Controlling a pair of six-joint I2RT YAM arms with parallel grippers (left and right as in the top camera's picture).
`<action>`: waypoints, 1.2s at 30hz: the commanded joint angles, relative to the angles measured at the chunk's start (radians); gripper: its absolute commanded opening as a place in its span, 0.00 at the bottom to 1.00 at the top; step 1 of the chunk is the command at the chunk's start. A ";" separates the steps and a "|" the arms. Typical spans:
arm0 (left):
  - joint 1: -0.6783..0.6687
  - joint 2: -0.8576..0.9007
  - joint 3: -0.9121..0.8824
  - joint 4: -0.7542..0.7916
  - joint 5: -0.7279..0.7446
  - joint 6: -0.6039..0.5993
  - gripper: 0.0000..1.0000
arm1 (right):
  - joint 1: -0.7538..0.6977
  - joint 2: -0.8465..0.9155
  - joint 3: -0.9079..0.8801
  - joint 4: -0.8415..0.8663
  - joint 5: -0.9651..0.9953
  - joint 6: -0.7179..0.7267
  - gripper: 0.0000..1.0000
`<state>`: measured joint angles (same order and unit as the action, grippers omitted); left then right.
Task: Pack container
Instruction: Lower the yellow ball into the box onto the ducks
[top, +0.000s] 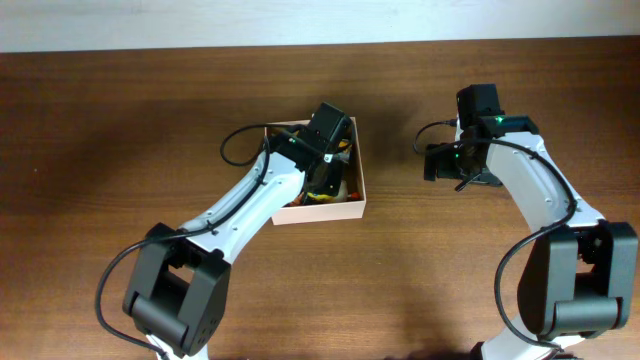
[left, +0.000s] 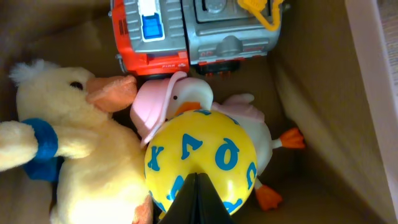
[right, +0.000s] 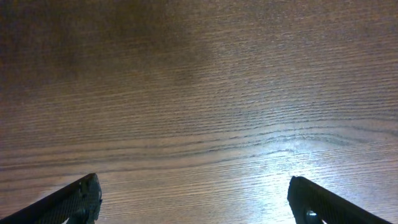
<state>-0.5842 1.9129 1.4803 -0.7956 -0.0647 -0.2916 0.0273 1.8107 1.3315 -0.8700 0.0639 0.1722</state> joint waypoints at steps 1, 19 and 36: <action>-0.005 0.024 -0.040 0.000 -0.003 -0.010 0.03 | -0.002 -0.020 0.009 -0.001 0.016 0.001 0.99; -0.004 0.071 -0.040 0.024 -0.004 -0.006 0.04 | -0.002 -0.020 0.008 -0.001 0.016 0.001 0.99; 0.024 0.050 0.227 -0.161 -0.011 -0.006 0.33 | -0.002 -0.020 0.008 -0.001 0.016 0.001 0.99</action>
<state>-0.5812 1.9457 1.6226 -0.9161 -0.0784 -0.2970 0.0273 1.8107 1.3315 -0.8703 0.0639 0.1730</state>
